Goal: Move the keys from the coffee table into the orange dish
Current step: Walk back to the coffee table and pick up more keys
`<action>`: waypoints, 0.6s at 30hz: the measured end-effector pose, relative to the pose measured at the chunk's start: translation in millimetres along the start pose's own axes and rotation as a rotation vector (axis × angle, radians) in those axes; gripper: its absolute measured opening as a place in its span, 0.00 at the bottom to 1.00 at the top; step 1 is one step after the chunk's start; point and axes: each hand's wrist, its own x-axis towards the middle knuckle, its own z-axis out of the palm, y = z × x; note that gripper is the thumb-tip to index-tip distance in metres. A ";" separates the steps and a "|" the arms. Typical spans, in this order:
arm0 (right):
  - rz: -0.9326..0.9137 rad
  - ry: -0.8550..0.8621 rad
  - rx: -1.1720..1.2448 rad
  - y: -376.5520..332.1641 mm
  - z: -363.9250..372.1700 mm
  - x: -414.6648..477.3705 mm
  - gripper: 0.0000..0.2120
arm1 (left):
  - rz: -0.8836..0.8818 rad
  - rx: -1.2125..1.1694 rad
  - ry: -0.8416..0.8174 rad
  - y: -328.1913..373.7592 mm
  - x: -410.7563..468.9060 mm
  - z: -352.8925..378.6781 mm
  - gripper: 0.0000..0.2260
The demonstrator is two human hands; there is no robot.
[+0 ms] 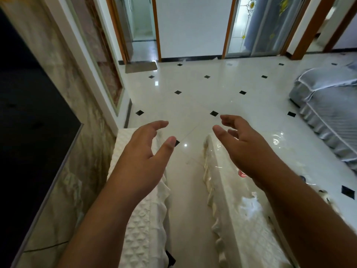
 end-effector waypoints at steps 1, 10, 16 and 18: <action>-0.010 0.006 -0.002 -2.7 7.3 5.8 0.25 | 0.009 0.008 0.000 -4.2 7.7 -3.7 0.18; -0.015 0.001 -0.062 -15.7 31.5 60.1 0.25 | 0.020 -0.009 -0.030 -21.2 69.5 -17.2 0.18; -0.022 -0.034 -0.032 -13.9 43.4 117.2 0.26 | 0.005 0.020 -0.017 -31.1 113.9 -14.1 0.18; -0.025 -0.049 -0.010 -13.0 45.2 141.9 0.26 | -0.005 0.040 -0.010 -31.1 133.3 -13.0 0.18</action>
